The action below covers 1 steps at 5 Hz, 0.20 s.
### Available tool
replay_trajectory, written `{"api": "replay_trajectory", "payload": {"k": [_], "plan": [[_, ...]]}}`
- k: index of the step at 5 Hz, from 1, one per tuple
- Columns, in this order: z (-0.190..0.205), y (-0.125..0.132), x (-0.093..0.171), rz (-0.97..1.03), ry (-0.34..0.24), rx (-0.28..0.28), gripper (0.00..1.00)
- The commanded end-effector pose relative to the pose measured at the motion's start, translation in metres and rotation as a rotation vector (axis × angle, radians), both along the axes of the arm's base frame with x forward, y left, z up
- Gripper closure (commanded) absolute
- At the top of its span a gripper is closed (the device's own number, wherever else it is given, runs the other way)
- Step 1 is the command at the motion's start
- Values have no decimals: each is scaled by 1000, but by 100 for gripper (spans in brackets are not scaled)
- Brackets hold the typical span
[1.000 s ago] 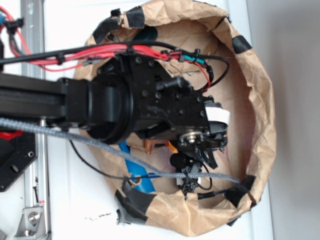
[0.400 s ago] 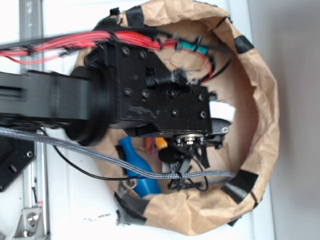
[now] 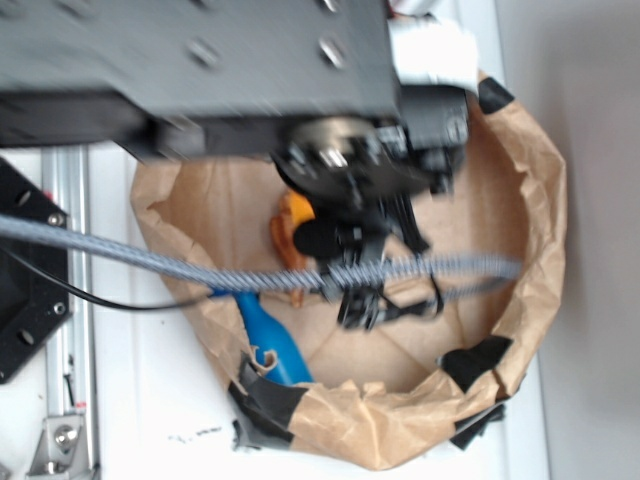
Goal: Grab the yellow duck.
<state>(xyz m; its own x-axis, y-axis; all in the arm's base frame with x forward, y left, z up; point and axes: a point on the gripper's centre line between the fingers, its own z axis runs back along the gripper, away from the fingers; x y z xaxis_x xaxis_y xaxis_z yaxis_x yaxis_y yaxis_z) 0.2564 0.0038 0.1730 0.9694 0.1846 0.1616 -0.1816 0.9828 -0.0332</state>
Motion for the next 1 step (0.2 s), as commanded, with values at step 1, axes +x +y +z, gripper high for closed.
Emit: {"api": "replay_trajectory", "payload": {"k": [1], "plan": [[14, 15, -4, 158, -86, 9, 100]]}}
